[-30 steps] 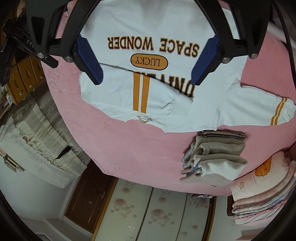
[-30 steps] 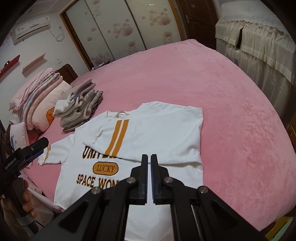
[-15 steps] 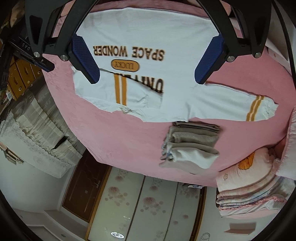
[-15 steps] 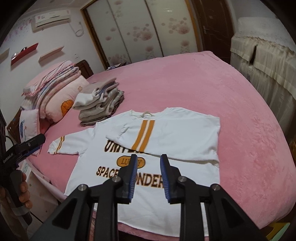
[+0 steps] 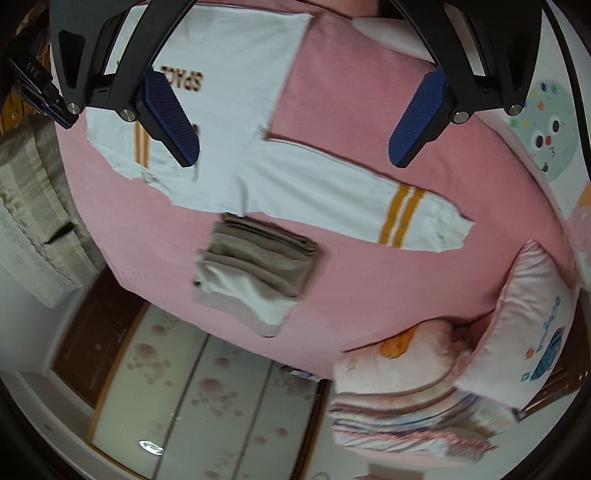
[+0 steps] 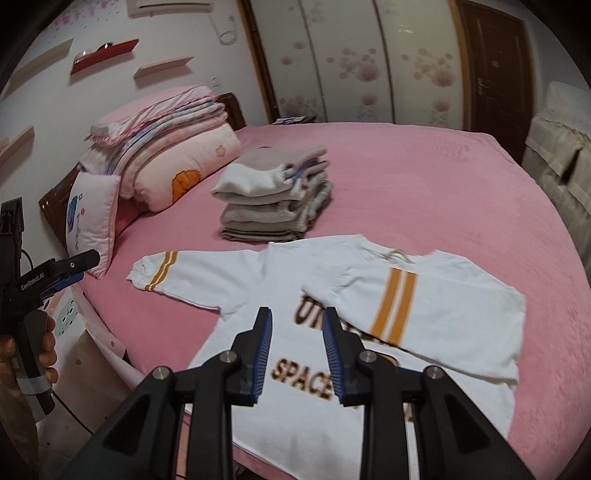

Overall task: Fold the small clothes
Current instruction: 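Grasp the cuff of the other striped sleeve with the left tool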

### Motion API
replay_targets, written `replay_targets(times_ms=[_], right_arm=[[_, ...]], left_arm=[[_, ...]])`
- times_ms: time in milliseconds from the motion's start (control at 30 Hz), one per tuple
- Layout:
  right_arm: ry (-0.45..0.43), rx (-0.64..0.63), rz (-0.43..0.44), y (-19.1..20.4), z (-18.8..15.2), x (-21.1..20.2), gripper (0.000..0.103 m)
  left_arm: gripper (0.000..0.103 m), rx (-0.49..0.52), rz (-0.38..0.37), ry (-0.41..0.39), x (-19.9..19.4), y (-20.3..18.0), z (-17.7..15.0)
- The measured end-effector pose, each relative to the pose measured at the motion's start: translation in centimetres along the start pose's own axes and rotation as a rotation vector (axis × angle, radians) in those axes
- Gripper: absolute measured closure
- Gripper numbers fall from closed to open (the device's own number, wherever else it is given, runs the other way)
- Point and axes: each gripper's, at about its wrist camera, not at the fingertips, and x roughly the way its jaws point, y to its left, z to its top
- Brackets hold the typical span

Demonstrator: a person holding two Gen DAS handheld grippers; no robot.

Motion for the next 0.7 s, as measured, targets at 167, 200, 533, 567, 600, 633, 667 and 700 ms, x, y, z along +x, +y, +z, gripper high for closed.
replay_targets(times_ms=[167,200,533,567,600,633,667,700], right_arm=[[0.037,-0.057,0.035,4.3,0.9,4.6,0.075],[0.05,-0.067,0.039,5.1,0.9,5.6,0.075],[0.164,-0.135,0.084,9.8,0.7,14.5,0.075],[0.173,-0.14,0.087,10.0,0.7,15.2,0.075],[0.183,-0.144,0.091,10.2,0.7,15.9,0.075],[0.193,-0.148,0.091,10.3,0.7,16.7,0.075],[0.202,-0.153,0.089,10.7,0.9,17.8,0.075],[0.205,-0.154,0.091,11.0,1.0,18.6,0.075]], left_arm=[[0.001,-0.115,0.032,0.061,3.1,6.1,1.2],[0.001,-0.138,0.04,0.079,4.0,7.4,1.5],[0.001,-0.467,0.023,0.182,10.7,18.1,4.3],[0.001,-0.506,0.011,0.19,11.5,19.0,4.6],[0.001,-0.534,0.007,0.197,12.4,19.8,4.8],[0.001,-0.545,0.013,0.203,13.2,20.3,5.0],[0.001,-0.547,0.032,0.21,14.1,20.7,5.2],[0.002,-0.548,0.048,0.217,14.7,21.0,5.4]])
